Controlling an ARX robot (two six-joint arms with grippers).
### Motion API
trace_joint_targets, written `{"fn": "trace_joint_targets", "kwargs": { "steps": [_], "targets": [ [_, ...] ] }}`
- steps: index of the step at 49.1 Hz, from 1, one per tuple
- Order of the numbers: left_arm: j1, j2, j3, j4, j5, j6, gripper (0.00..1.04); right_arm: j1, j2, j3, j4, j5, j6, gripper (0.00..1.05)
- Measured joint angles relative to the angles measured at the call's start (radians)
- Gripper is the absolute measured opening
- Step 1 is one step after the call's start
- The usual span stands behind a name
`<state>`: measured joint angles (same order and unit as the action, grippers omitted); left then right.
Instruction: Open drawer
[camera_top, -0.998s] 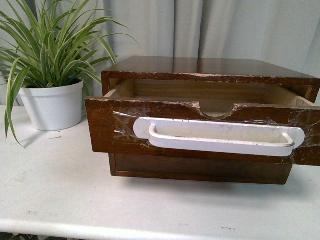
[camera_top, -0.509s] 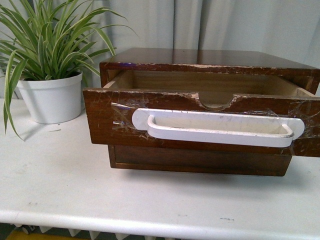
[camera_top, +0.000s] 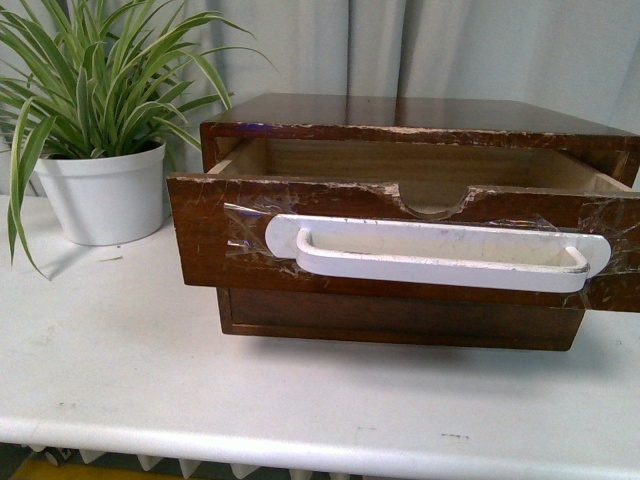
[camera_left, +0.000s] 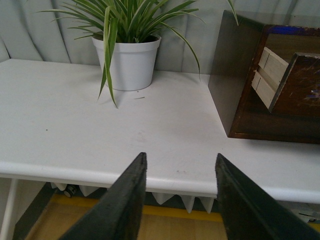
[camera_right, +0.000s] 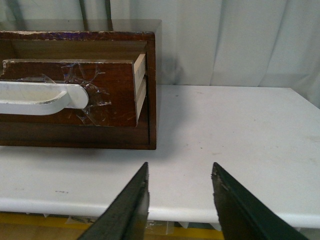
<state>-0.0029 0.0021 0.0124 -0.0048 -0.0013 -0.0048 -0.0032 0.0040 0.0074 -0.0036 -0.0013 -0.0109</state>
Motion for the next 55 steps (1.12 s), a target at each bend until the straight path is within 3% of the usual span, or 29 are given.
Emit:
{"fn": "trace_joint_targets", "kwargs": {
  "steps": [11, 15, 55],
  "targets": [
    [0.000, 0.000, 0.000, 0.000, 0.000, 0.000, 0.81, 0.000, 0.000, 0.000, 0.000, 0.000, 0.000, 0.80],
    [0.000, 0.000, 0.000, 0.000, 0.000, 0.000, 1.00, 0.000, 0.000, 0.000, 0.000, 0.000, 0.001, 0.97],
    [0.000, 0.000, 0.000, 0.000, 0.000, 0.000, 0.99, 0.000, 0.000, 0.000, 0.000, 0.000, 0.001, 0.96]
  ]
}}
